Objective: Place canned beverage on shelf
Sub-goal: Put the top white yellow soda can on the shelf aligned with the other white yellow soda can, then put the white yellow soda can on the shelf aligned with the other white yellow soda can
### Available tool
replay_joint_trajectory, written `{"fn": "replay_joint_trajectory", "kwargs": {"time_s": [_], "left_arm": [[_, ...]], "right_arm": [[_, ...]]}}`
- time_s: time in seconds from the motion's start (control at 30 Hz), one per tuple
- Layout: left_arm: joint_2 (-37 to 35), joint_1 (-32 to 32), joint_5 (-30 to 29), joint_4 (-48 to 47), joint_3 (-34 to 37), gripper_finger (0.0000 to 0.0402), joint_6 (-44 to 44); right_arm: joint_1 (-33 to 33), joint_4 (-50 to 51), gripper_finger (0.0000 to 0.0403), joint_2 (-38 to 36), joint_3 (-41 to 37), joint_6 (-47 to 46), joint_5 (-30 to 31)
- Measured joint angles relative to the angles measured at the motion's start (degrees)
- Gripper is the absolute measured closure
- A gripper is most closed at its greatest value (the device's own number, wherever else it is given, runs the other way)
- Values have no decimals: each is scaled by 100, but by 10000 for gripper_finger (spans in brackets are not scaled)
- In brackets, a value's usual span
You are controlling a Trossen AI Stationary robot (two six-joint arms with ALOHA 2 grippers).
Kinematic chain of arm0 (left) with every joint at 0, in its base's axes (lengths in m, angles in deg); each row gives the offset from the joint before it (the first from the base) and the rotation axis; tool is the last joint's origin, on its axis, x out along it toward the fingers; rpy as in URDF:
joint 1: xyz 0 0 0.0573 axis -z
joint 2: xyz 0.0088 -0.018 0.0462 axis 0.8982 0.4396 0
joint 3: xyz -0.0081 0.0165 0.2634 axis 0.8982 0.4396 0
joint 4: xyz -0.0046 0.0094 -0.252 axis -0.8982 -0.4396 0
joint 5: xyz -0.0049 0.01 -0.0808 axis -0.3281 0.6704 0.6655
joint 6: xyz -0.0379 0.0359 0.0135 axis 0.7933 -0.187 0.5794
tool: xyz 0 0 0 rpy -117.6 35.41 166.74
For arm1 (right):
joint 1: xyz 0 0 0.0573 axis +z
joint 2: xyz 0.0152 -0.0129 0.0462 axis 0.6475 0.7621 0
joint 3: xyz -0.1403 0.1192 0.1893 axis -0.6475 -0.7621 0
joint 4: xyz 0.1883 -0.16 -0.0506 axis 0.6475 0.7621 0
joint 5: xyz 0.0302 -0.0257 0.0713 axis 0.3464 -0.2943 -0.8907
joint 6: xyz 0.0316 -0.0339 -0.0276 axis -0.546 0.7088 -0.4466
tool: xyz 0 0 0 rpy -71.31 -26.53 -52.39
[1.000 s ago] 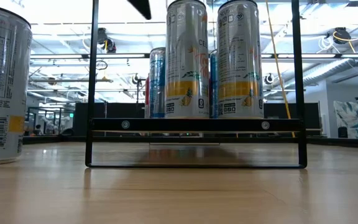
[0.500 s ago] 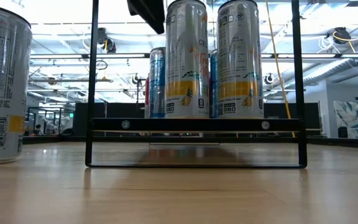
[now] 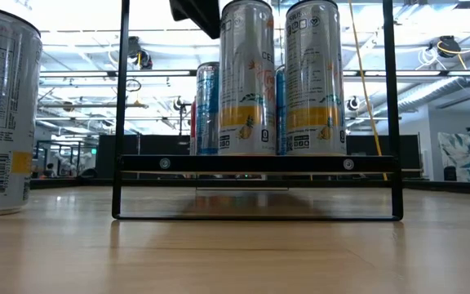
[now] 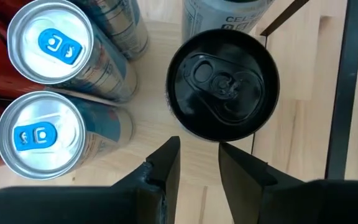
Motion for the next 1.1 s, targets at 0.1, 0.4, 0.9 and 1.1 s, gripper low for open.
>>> {"fn": "replay_joint_trajectory", "kwargs": {"time_s": [0.1, 0.4, 0.9, 1.1], "left_arm": [[0, 0, 82, 22, 0, 291, 3], [0, 0, 343, 90, 0, 291, 141], [0, 0, 530, 374, 0, 291, 134], [0, 0, 686, -93, 0, 291, 383]], "right_arm": [[0, 0, 122, 0, 0, 0, 2], [1, 0, 122, 0, 0, 0, 11], [0, 0, 122, 2, 0, -22, 18], [2, 0, 122, 2, 0, -24, 4]]}}
